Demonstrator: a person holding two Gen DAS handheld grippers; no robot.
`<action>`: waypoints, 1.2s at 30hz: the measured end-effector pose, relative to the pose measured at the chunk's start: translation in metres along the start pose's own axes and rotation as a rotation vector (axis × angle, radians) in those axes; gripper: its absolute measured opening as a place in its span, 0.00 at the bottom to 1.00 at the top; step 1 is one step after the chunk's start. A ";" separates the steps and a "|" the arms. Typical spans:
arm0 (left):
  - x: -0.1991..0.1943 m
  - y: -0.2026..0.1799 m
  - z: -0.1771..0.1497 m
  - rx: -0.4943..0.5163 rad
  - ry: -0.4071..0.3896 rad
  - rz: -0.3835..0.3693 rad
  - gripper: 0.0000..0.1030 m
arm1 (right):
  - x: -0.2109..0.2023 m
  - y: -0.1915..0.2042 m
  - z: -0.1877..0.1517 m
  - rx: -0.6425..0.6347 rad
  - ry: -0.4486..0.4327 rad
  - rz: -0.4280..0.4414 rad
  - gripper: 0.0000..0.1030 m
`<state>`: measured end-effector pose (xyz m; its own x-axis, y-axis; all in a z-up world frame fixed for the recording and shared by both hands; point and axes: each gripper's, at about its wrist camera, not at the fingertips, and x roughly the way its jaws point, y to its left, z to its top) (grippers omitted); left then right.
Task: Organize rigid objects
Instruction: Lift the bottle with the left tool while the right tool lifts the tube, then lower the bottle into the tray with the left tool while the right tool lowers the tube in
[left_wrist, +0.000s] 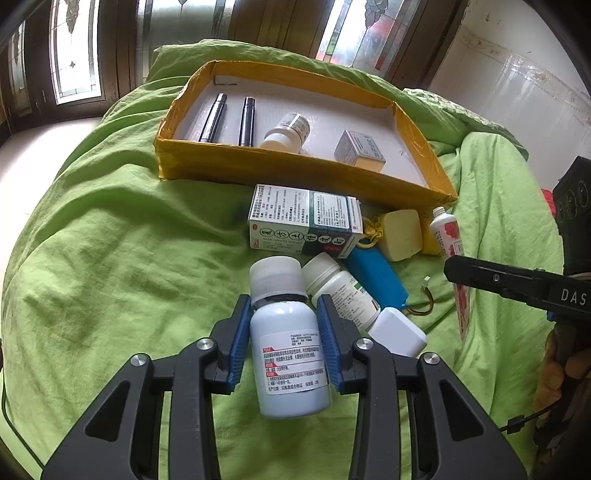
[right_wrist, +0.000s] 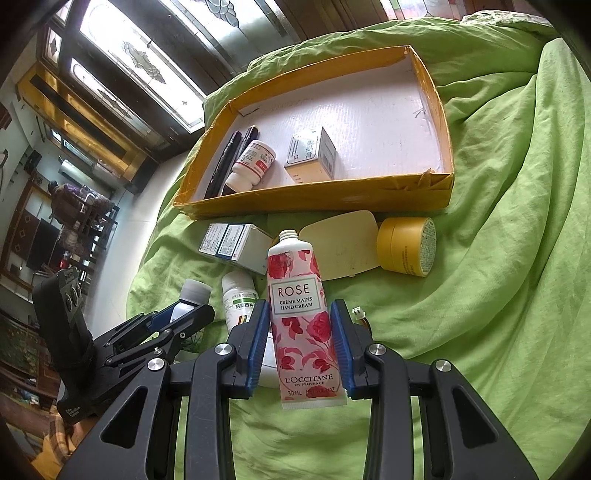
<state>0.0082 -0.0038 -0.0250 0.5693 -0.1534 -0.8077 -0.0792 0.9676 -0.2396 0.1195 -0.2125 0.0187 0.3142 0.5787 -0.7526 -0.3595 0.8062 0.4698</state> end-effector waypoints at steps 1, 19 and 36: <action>-0.001 0.001 0.000 -0.004 -0.003 -0.002 0.32 | 0.000 0.000 0.001 0.000 -0.003 0.000 0.29; -0.009 -0.004 0.004 0.001 -0.012 -0.001 0.32 | -0.009 0.000 0.004 0.006 -0.026 0.011 0.29; -0.015 -0.032 0.057 0.057 -0.037 -0.034 0.32 | -0.036 0.000 0.044 0.047 -0.138 0.024 0.29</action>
<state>0.0490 -0.0206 0.0259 0.6008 -0.1800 -0.7788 -0.0131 0.9720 -0.2347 0.1470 -0.2283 0.0663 0.4250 0.6064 -0.6720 -0.3276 0.7951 0.5103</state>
